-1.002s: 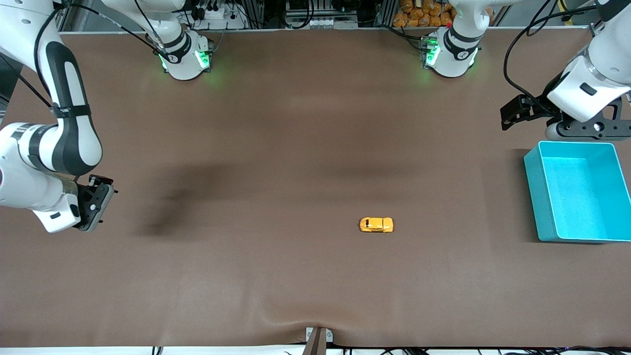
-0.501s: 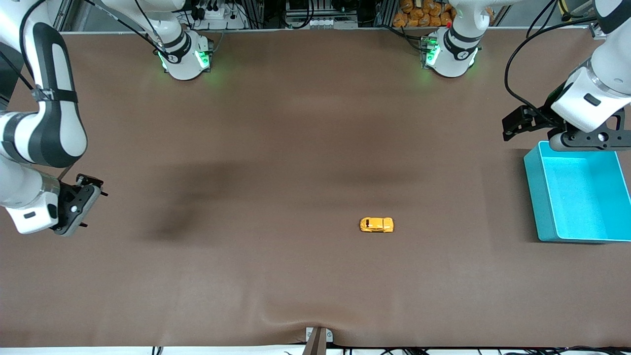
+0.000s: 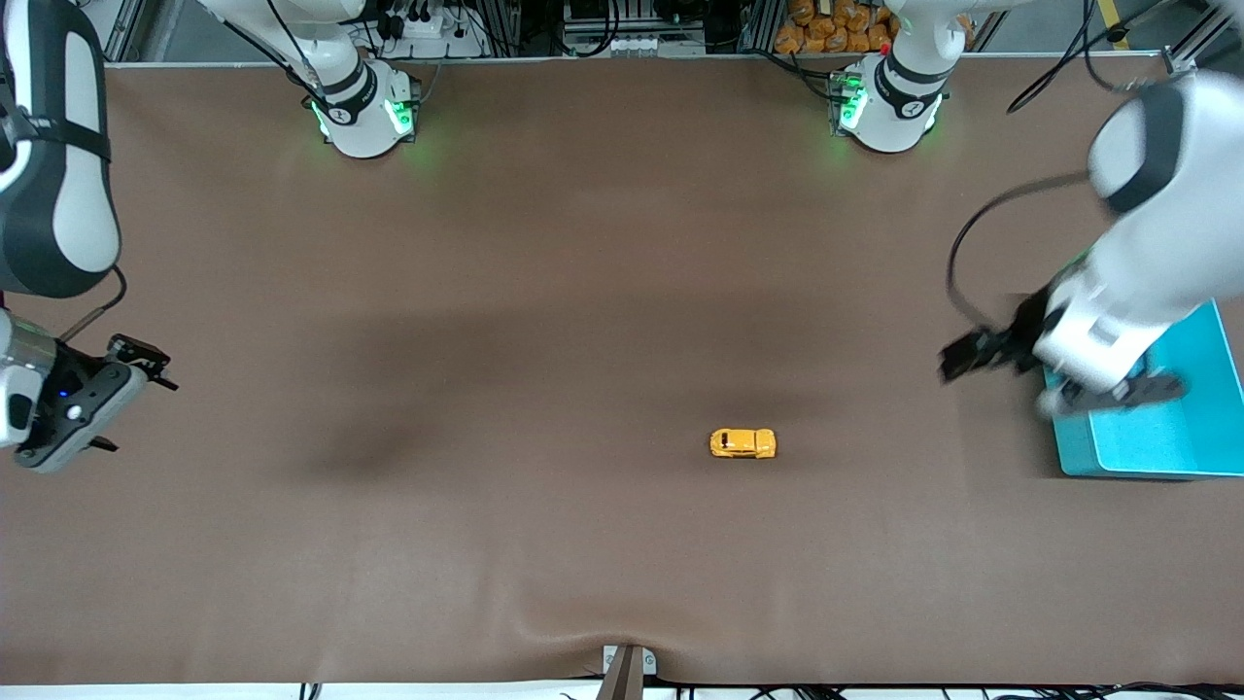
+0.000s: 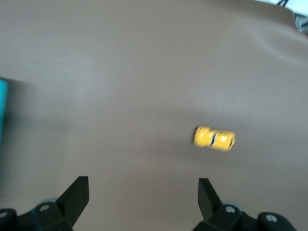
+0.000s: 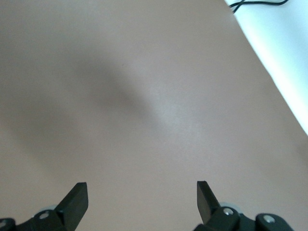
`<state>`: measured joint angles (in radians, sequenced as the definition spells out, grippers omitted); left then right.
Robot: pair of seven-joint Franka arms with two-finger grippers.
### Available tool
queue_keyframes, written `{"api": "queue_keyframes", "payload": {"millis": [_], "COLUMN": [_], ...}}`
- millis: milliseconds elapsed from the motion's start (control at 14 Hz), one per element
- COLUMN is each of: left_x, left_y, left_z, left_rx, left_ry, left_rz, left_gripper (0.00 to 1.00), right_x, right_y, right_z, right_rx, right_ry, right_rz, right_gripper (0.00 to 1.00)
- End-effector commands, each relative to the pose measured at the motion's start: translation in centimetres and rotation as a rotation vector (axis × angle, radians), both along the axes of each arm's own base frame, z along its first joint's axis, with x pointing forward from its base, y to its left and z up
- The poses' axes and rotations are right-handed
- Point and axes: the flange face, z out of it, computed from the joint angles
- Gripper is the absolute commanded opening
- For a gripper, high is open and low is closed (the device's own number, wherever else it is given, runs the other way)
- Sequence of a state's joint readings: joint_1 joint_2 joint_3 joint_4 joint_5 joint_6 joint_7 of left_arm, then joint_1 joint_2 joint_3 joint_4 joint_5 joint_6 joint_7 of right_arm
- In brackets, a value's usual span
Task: Wind and store yellow beetle car
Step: 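Move the left gripper toward the car while the right gripper retracts, then lower the left gripper onto the car and close on it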
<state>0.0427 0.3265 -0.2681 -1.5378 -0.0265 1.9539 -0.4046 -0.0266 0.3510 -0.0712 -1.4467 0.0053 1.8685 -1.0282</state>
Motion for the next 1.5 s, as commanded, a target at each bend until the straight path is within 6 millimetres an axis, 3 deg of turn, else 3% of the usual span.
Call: {"api": "queue_keyframes", "payload": {"millis": [0,143,286,501,716,930,1216,1431], "left_x": [3.0,3.6,4.1,4.3,4.1,4.4,4.6,4.7], "left_y": [-5.5,-9.1,-11.2,-14.0,-16.0,-15.9,-15.4,-14.4], "left_z": [-2.5,-4.7,-6.3,-8.5,-10.8,-11.7,-11.9,-13.8], "left_rx": [-0.046,-0.096,-0.154,-0.224,-0.262,-0.285,-0.302,-0.274], "left_ry": [-0.038,-0.049,-0.071,-0.077,-0.048,-0.036,-0.010,0.015], "left_rz": [0.118,0.269,0.400,0.548,0.688,0.774,0.907,0.980], "left_gripper": [1.00,1.00,1.00,1.00,1.00,1.00,1.00,1.00], "right_x": [0.6,0.6,0.6,-0.4,-2.3,-3.1,-4.0,-6.0], "right_y": [0.3,1.3,0.8,0.1,-0.9,-2.0,-2.0,-2.3], "right_z": [2.3,2.6,3.6,6.9,8.3,9.3,11.8,15.1], "right_rx": [0.018,0.026,0.051,0.074,0.068,0.067,0.071,0.095], "right_ry": [-0.039,-0.051,-0.072,-0.114,-0.060,-0.041,-0.020,-0.053], "right_rz": [-0.155,-0.346,-0.476,-0.563,-0.847,-0.934,-0.938,-0.945], "right_gripper": [1.00,1.00,1.00,1.00,1.00,1.00,1.00,1.00]}}
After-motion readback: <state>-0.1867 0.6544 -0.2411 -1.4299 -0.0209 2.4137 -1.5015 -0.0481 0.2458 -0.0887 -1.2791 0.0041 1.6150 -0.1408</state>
